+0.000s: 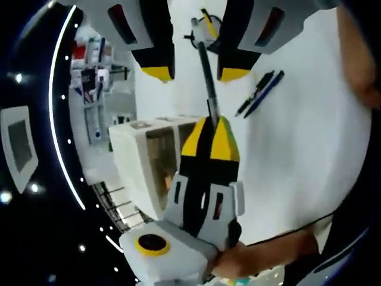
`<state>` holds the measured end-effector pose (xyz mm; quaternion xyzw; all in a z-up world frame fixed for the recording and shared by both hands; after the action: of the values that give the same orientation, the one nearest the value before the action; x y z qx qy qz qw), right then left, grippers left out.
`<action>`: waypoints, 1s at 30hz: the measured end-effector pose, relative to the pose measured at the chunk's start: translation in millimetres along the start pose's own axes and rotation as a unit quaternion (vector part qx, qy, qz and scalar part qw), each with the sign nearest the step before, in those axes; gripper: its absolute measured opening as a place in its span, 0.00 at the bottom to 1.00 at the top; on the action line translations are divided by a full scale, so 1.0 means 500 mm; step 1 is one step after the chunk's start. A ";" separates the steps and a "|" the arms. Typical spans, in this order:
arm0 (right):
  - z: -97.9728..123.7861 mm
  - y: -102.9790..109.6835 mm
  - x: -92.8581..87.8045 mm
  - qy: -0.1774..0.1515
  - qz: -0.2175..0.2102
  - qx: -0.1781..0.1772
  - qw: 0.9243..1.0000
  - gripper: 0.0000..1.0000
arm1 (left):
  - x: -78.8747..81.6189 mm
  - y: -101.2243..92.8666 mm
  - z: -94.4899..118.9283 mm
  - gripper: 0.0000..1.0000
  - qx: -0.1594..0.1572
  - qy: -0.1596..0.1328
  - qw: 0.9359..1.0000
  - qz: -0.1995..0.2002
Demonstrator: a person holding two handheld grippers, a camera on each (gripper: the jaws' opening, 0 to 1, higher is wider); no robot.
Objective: Pick up the scattered pens and sticky notes one by one and arrange them into an orderly layout on the desk, lining the pens up parallel to each other and squaring the sticky note stack until the whole desk area is clear and organized
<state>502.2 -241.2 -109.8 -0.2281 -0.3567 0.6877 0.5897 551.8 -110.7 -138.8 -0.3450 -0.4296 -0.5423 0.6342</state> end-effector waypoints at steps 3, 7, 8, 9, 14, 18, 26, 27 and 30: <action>-0.010 0.000 0.011 0.013 0.016 0.007 1.000 0.27 | 0.000 0.002 -0.001 0.09 -0.003 -0.004 1.000 0.003; -0.031 0.005 0.016 0.028 0.026 0.031 0.999 0.27 | 0.002 -0.001 -0.004 0.09 -0.008 -0.005 1.000 0.005; -0.032 0.005 0.016 0.029 0.026 0.033 0.999 0.27 | 0.002 -0.001 -0.004 0.09 -0.008 -0.005 1.000 0.005; -0.036 0.004 0.016 0.032 0.029 0.034 0.998 0.26 | 0.003 -0.001 -0.003 0.09 -0.007 -0.005 1.000 0.005; -0.044 0.003 0.019 0.039 0.041 0.040 0.998 0.24 | 0.006 -0.002 0.003 0.09 0.001 -0.006 1.000 0.003; -0.046 0.006 0.022 0.037 0.044 0.049 0.997 0.22 | 0.006 -0.003 0.004 0.09 -0.004 -0.010 1.000 0.005; -0.050 0.012 0.047 0.024 0.070 0.057 0.996 0.19 | 0.007 0.000 0.004 0.09 -0.004 -0.012 1.000 0.013; -0.052 0.012 0.050 0.024 0.074 0.057 0.995 0.18 | 0.007 0.001 0.005 0.09 -0.005 -0.011 1.000 0.012; -0.054 0.011 0.058 0.029 0.082 0.055 0.995 0.18 | 0.008 0.004 0.008 0.09 -0.004 -0.012 1.000 0.015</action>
<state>512.8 -207.1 -128.2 -0.2439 -0.2804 0.7457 0.5530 553.3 -108.4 -133.6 -0.3602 -0.4301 -0.5301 0.6358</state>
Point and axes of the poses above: the point that each gripper's makers call its tool centre point, and the gripper's own axes: z roughly backward along the fingers, y roughly to its left, x roughly out of its top, the point moved 9 cm from there along z, roughly backward along the fingers, and after that the axes turned 9 degrees about z, right-handed, at the moved point
